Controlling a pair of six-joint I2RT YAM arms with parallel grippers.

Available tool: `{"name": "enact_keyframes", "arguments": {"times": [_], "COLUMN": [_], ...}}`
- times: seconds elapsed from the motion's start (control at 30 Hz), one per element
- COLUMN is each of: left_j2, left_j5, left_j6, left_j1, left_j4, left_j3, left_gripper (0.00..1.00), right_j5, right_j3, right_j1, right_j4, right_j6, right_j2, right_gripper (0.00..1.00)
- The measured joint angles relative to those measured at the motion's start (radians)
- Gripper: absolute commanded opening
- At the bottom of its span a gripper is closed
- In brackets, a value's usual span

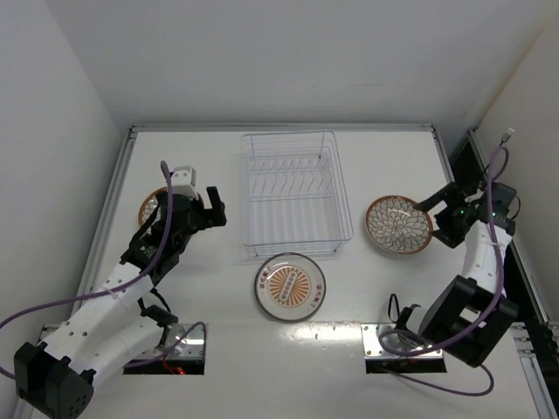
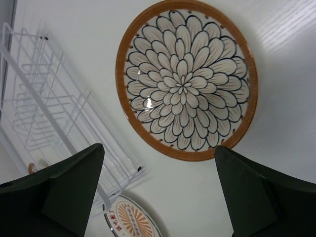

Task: Load the plates into the dish rack

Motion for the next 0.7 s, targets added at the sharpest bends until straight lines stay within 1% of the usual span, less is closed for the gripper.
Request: {"name": "enact_keyframes", "arguments": {"times": [0.03, 0.07, 0.1, 0.17, 0.3, 0.33, 0.4, 0.5, 0.6, 0.7], "left_j2": [-0.002, -0.003, -0.005, -0.009, -0.010, -0.010, -0.010, -0.010, -0.010, -0.010], "left_j5": [0.002, 0.004, 0.006, 0.009, 0.013, 0.013, 0.013, 0.013, 0.017, 0.028], "left_j6": [0.001, 0.002, 0.002, 0.004, 0.007, 0.008, 0.008, 0.008, 0.008, 0.008], "left_j1": [0.000, 0.000, 0.000, 0.000, 0.000, 0.000, 0.000, 0.000, 0.000, 0.000], "left_j4": [0.003, 0.006, 0.008, 0.008, 0.010, 0.010, 0.010, 0.011, 0.011, 0.011], "left_j3": [0.000, 0.000, -0.002, -0.004, -0.006, -0.006, -0.006, -0.008, -0.009, -0.009], "left_gripper": [1.00, 1.00, 1.00, 1.00, 1.00, 1.00, 1.00, 1.00, 1.00, 1.00], "right_j5": [0.010, 0.008, 0.001, -0.012, -0.022, -0.031, -0.056, -0.101, -0.141, -0.182], "right_j3": [-0.001, -0.005, -0.020, -0.067, -0.191, -0.220, -0.278, -0.336, -0.344, -0.344], "right_j1": [-0.028, -0.041, -0.056, -0.080, -0.162, -0.184, -0.220, -0.244, -0.247, -0.247], "right_j4": [-0.003, 0.000, 0.014, 0.027, 0.037, 0.043, 0.076, 0.114, 0.151, 0.214], "right_j6": [0.000, 0.000, 0.004, 0.015, 0.046, 0.055, 0.072, 0.094, 0.106, 0.116], "right_j2": [0.003, 0.006, 0.008, 0.008, 0.011, 0.016, 0.031, 0.055, 0.089, 0.150], "right_gripper": [0.89, 0.89, 0.85, 0.82, 0.81, 0.79, 0.79, 0.79, 0.79, 0.76]}}
